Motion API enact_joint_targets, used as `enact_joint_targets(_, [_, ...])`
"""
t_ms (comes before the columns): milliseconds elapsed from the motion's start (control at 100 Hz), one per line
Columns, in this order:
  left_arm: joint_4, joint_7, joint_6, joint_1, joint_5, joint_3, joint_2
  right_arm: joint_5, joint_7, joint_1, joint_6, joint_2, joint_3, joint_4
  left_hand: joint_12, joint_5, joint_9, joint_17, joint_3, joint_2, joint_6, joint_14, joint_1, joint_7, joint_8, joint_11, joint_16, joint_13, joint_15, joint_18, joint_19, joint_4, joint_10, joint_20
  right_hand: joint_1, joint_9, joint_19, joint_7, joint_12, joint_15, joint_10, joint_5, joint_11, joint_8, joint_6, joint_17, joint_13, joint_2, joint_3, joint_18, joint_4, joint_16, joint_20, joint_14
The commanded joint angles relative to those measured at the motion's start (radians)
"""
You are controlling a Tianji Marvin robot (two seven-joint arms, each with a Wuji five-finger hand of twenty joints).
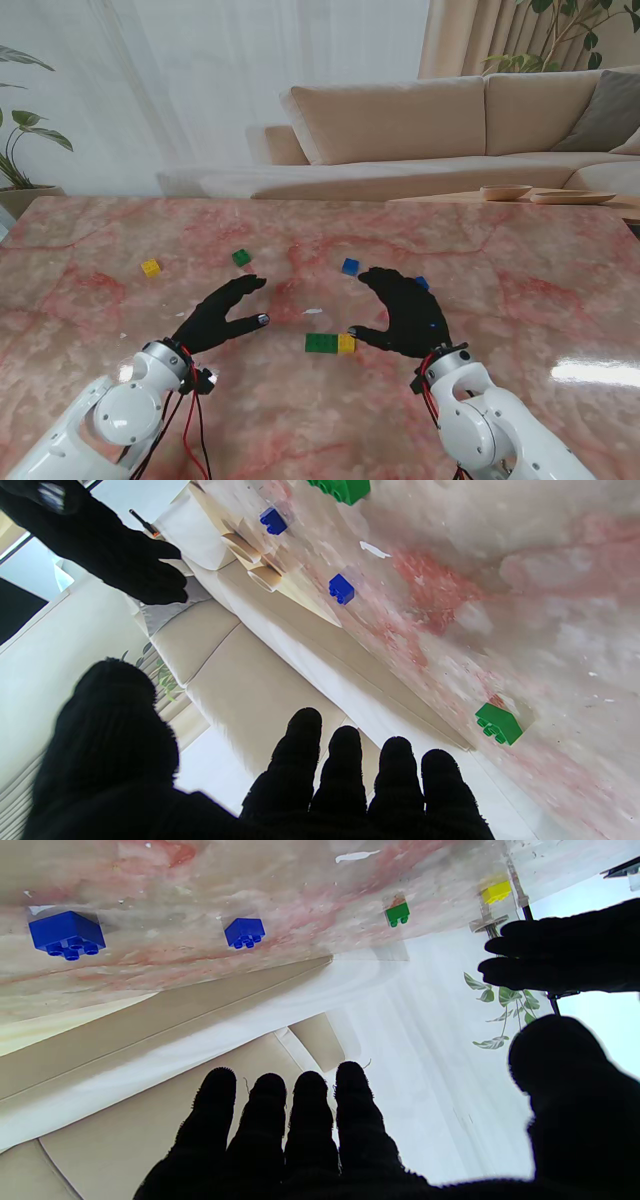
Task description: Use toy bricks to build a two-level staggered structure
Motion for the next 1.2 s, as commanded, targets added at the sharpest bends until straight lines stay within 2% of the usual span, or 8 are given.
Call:
enact_joint_targets(0, [0.028,-0.025,0.019,-0.049,-0.004,-0.015,0.011,0.019,0.001,-0.012,-0.003,-0.006,0.001,0.002,0.009,0.019,-0.001,-0.004,0.032,0.008,-0.019,-0.053,-0.007,0.007,0.005,0.014,-0.005,0.001,-0.021,-0.043,-0.009,0.003,-0.020,0.014,-0.049,-0.004,-0.028,-0.013,-0.017,-0.018,-0.006,0.023,-0.010,-0.011,-0.010,-0.008,0.005,0.016,0.017,-0.037,0.045,-0.021,-0.028,-0.025])
enact_joint_targets(290, [0.111,-0.223,0.108,-0.181,0.046,-0.090,0.052,0.054,-0.017,-0.018,-0.015,-0.012,-0.002,0.014,0.011,0.000,-0.015,-0.007,0.049,-0.011,-0.029,-0.059,0.005,0.012,0.003,0.017,-0.004,-0.005,-0.020,-0.049,-0.007,0.000,-0.030,0.007,-0.045,-0.014,-0.022,-0.009,-0.022,-0.015,-0.006,0.017,0.000,-0.017,-0.015,-0.028,-0.016,0.018,0.020,-0.028,0.042,-0.021,-0.035,-0.026])
enact_joint_targets(550, [0.220,-0.389,0.151,-0.308,0.122,-0.139,0.091,0.069,-0.008,-0.001,-0.015,-0.012,-0.012,0.039,-0.013,-0.041,-0.034,-0.013,0.069,-0.035,-0.034,-0.071,0.015,0.000,-0.007,-0.026,-0.004,-0.028,-0.024,-0.066,-0.024,-0.017,-0.046,-0.004,-0.039,-0.039,-0.017,-0.004,-0.025,-0.013,-0.010,0.018,-0.006,-0.018,-0.016,-0.036,-0.021,0.015,0.020,-0.026,0.041,-0.016,-0.037,-0.025])
enact_joint_targets(720, [0.280,-0.446,0.186,-0.381,0.176,-0.143,0.106,0.076,-0.003,0.012,-0.013,-0.012,-0.020,0.054,-0.029,-0.064,-0.042,-0.017,0.077,-0.063,-0.031,-0.078,0.027,-0.012,-0.015,-0.052,-0.005,-0.044,-0.029,-0.075,-0.044,-0.026,-0.049,-0.007,-0.034,-0.033,-0.014,-0.001,-0.024,-0.012,-0.011,0.019,-0.017,-0.019,-0.017,-0.040,-0.024,0.012,0.020,-0.025,0.040,-0.013,-0.038,-0.026])
enact_joint_targets(1090, [0.406,-0.493,0.266,-0.516,0.229,-0.073,0.116,0.080,0.009,0.021,-0.013,-0.011,-0.027,0.058,-0.040,-0.086,-0.047,-0.012,0.103,-0.143,-0.017,-0.068,0.062,-0.029,-0.027,-0.068,-0.001,-0.048,-0.026,-0.077,-0.055,-0.055,-0.037,0.013,-0.024,-0.020,-0.009,0.006,-0.013,-0.007,-0.015,0.024,-0.020,-0.020,-0.018,-0.043,-0.019,0.008,0.020,-0.020,0.038,-0.004,-0.039,-0.028])
enact_joint_targets(1110, [0.413,-0.495,0.268,-0.523,0.233,-0.067,0.117,0.080,0.011,0.020,-0.013,-0.011,-0.026,0.057,-0.047,-0.096,-0.050,-0.014,0.179,-0.169,-0.009,-0.064,0.033,-0.044,-0.042,-0.078,0.001,-0.051,-0.029,-0.076,-0.064,-0.073,-0.032,0.040,-0.023,-0.019,-0.008,0.006,-0.012,-0.007,-0.015,0.024,-0.020,-0.021,-0.018,-0.043,-0.019,0.007,0.020,-0.021,0.038,-0.004,-0.038,-0.029])
enact_joint_targets(1190, [0.436,-0.509,0.280,-0.547,0.252,-0.044,0.120,0.080,0.013,0.019,-0.013,-0.010,-0.026,0.055,-0.050,-0.128,-0.065,-0.020,0.197,-0.186,0.016,-0.052,0.033,-0.059,-0.049,-0.095,-0.001,-0.060,-0.039,-0.073,-0.075,-0.077,-0.013,0.040,-0.023,-0.018,-0.007,0.008,-0.009,-0.006,-0.017,0.025,-0.019,-0.021,-0.019,-0.044,-0.019,0.007,0.020,-0.020,0.037,-0.003,-0.038,-0.029])
